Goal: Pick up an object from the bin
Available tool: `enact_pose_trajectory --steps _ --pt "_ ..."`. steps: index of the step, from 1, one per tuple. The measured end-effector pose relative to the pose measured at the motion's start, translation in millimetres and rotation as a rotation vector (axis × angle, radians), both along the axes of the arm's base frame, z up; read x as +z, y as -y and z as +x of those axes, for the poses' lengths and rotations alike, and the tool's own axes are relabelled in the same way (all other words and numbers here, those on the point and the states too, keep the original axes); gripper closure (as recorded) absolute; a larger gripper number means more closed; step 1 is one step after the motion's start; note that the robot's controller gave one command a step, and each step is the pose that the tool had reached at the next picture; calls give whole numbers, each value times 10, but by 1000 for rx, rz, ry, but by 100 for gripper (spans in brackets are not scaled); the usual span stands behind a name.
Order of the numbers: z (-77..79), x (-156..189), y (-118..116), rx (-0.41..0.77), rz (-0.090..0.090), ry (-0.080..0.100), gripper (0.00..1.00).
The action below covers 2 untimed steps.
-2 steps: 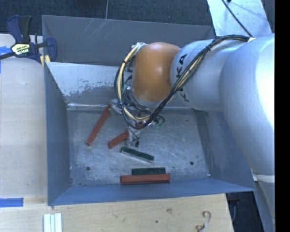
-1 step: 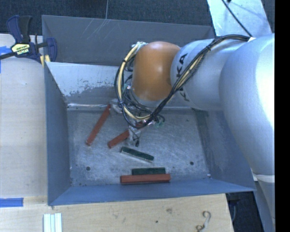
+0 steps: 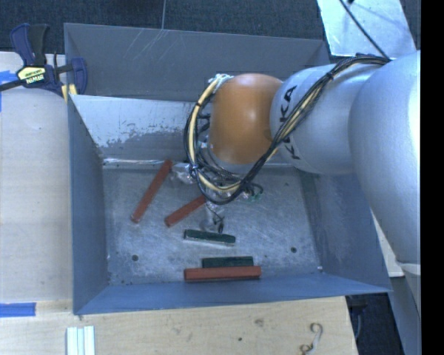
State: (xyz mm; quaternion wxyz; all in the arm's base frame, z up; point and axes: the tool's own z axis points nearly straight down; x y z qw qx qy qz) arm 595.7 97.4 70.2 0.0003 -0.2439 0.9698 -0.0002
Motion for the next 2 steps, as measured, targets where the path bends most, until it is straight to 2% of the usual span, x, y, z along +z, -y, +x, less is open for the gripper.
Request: enact_pose_trajectory --steps 1,2 --pt "6 3 1 -1 1 1 0" --pt "17 19 -1 -1 1 5 100"
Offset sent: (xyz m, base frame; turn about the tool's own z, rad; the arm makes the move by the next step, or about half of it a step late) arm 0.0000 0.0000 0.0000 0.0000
